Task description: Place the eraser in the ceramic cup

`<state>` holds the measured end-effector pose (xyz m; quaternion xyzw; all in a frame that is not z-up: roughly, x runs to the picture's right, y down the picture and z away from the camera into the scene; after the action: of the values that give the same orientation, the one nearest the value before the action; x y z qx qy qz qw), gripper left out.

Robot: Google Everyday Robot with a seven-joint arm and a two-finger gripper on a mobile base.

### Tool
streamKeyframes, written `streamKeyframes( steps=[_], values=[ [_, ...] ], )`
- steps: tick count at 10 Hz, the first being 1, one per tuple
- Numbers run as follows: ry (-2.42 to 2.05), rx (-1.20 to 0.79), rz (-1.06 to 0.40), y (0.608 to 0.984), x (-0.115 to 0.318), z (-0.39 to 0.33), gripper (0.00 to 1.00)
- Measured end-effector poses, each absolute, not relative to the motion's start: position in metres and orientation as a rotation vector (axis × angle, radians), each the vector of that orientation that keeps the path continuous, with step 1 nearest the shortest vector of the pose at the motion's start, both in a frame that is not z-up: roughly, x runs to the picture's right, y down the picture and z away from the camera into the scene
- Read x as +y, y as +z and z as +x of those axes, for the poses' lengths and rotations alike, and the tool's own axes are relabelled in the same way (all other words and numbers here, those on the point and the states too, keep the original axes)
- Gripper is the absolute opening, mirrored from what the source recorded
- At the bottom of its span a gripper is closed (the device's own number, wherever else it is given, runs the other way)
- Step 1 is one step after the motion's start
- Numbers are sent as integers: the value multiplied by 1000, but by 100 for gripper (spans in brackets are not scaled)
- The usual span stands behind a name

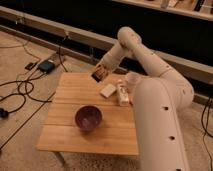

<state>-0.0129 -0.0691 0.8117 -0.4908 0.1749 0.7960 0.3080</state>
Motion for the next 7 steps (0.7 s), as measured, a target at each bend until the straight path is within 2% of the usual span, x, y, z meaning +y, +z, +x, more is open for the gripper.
streamKeyframes(
  steps=[4, 7],
  values=[
    [2232, 317, -1429, 814, -75, 15, 0],
    [2303, 250, -1450, 815, -72, 46, 0]
  ],
)
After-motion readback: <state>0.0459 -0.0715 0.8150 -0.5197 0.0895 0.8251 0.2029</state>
